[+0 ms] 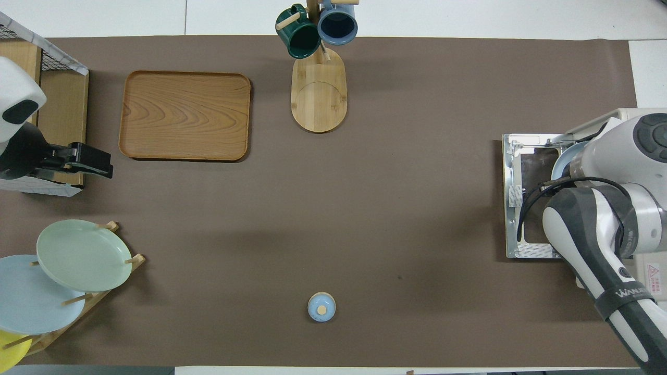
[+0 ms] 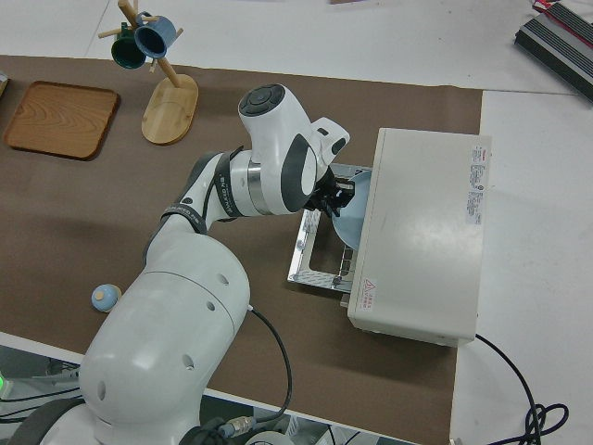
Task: Put eggplant into oven
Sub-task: 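Carry the eggplant into the open oven with the right gripper, then release the eggplant inside and withdraw the right gripper from the oven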
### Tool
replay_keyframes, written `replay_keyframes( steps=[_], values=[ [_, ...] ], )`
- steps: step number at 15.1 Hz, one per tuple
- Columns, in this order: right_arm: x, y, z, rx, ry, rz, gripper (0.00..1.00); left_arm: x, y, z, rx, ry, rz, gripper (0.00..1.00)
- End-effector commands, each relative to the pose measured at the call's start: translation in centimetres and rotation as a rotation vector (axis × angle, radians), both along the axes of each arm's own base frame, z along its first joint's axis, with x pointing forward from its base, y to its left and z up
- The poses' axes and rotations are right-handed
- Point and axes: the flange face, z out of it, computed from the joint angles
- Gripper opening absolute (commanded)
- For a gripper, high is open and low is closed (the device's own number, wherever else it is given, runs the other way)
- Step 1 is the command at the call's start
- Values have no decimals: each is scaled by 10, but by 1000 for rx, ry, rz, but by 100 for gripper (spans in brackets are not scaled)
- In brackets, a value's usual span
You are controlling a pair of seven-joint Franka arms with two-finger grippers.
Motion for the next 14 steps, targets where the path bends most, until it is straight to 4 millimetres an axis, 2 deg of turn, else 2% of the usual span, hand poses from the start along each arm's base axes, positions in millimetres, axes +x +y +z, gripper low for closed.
replay_keyframes(
  steps=[1,3,4,5,6,7,8,10,11,14],
  values=[
    [-3,-1,11,21,3,44,25,-4,4,2,-8,-10,18,100],
    [7,11,36,65,-2,32,25,-4,4,2,-8,-9,18,100],
    [15,37,46,81,-11,55,24,-4,5,2,-8,-7,20,100],
    [18,57,47,102,-30,51,18,-4,5,2,-10,-10,20,100],
    [17,78,43,118,-56,7,7,-3,6,2,-8,-12,20,100],
    [16,105,34,124,-87,-29,0,-3,5,2,-8,-12,18,100],
    [17,116,11,129,-102,-72,0,-3,5,2,-8,-12,18,100],
    [12,122,-27,134,-105,-105,0,-3,5,2,-8,-12,18,100],
    [10,121,-38,133,-96,-109,0,-3,5,2,-8,-12,18,100],
    [9,109,-52,125,-72,-116,0,-3,6,2,-9,-13,20,100]
  ],
)
